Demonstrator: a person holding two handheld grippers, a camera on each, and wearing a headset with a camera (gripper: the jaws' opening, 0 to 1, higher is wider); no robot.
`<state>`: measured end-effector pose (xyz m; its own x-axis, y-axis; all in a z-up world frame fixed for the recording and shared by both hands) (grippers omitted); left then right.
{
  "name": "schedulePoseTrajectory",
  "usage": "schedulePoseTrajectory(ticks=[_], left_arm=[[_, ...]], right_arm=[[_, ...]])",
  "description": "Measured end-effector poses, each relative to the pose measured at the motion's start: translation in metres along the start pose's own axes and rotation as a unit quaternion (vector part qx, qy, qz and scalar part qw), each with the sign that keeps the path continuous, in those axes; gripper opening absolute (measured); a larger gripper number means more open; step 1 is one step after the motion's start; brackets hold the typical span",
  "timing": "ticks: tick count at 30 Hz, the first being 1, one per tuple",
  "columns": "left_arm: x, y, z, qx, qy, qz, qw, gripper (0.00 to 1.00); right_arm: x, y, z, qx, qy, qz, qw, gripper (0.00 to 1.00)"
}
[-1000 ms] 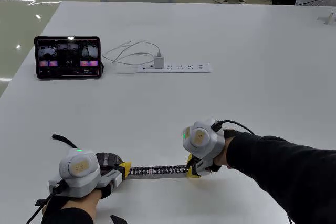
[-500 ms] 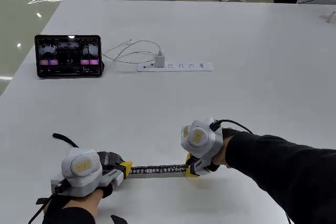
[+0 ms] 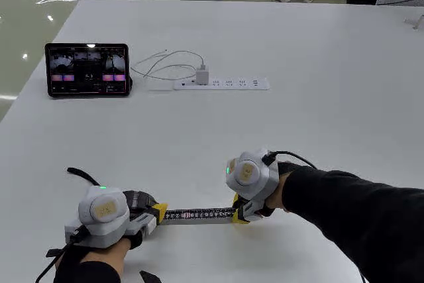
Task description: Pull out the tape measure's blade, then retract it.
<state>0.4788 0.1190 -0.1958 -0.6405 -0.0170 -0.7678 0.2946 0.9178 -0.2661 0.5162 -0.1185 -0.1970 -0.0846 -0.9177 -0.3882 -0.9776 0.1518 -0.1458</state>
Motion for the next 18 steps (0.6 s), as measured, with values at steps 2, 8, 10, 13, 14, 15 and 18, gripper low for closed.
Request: schedulePoseTrajectory(ticks=[2,8,10,13,14,15,18], left_arm=[[-0.0002,0.0008,-0.0009,0.004,0.0,-0.007,1.0,0.63],[-0.001,0.0009,-0.0016,0.01,0.002,-0.012,0.9999,0.63],[-0.0009,0.0009,-0.0019,0.011,0.003,-0.012,0.9999,0.63],[-0.0009,0.0017,-0.0024,0.015,0.003,-0.014,0.9998,0.63],[-0.0009,0.0016,-0.0023,0.016,0.003,-0.013,0.9998,0.63],[-0.0008,0.0015,-0.0025,0.016,0.004,-0.012,0.9998,0.63],[-0.0008,0.0012,-0.0024,0.017,0.004,-0.012,0.9998,0.63]], right_arm=[[-0.0002,0.0001,-0.0001,0.0,-0.001,0.001,1.0,0.1],[-0.0009,0.0006,0.0011,0.001,-0.003,0.0,1.0,0.1],[-0.0017,0.0004,0.0013,0.0,-0.003,0.003,1.0,0.1],[-0.0028,0.0003,0.0019,-0.002,-0.007,0.005,1.0,0.1],[-0.0029,0.0001,0.0025,-0.002,-0.008,0.005,1.0,0.1],[-0.0032,0.0001,0.0029,-0.003,-0.009,0.003,1.0,0.1],[-0.0037,0.0001,0.0028,-0.004,-0.011,-0.003,0.9999,0.1]])
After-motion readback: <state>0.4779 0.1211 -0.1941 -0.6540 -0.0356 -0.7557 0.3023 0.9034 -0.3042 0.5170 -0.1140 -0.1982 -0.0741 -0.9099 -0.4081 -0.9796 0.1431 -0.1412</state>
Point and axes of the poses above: the centre of the closed fingertips' face, and the gripper's own axes: z roughly forward along the fingers, y roughly to its left, x roughly out of its underside, the point moved 8 cm from there along -z, roughly backward along the fingers, and after that the axes turned 13 degrees about x, right-handed, at the moved point
